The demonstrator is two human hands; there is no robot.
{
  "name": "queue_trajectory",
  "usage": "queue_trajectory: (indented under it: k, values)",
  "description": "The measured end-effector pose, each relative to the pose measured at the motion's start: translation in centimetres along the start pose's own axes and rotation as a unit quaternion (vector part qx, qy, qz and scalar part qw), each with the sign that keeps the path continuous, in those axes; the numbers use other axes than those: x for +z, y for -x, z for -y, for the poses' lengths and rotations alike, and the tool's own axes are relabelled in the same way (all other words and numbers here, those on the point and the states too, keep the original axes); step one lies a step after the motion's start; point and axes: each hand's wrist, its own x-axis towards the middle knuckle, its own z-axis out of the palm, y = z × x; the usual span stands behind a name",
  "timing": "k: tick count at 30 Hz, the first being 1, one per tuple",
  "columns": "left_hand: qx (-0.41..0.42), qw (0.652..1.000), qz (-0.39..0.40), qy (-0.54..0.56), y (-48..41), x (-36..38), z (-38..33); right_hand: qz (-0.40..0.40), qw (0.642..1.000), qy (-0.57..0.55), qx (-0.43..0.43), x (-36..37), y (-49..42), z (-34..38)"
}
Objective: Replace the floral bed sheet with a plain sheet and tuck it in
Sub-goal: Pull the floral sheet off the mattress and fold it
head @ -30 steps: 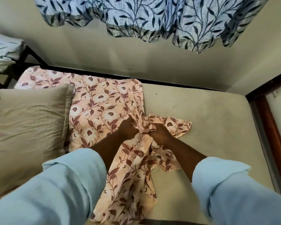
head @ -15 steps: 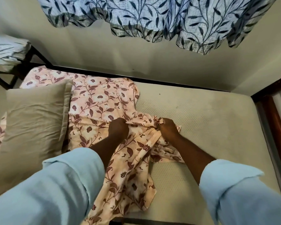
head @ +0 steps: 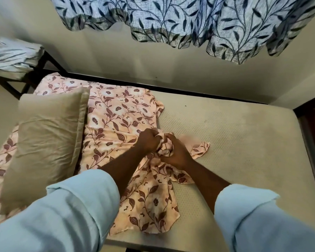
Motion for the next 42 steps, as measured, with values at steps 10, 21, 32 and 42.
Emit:
queue_trajectory:
  k: [10,21,32,42]
  values:
    - [0.084,0.995,0.053,-0.03,-0.2,-0.2,-0.7,0.012,0.994,-0.068,0.09,0.5,-1.2,1.5]
    - [0.045,0.99,-0.002,-0.133,0.1,1.6,3.2,-0.005,0.983,-0.102,0.152,1.5,-0.7,1.1]
    - [0.049,0.931,-0.018,-0.361,1.2,-0.6,8.4,-0.041,0.985,-0.086,0.143,-2.0,-1.2,0.0]
    - [0.01,0.984,-0.07,-0.162,2.4,5.0,3.5,-0.11,0.974,-0.077,0.184,-4.4,2.6,-4.4]
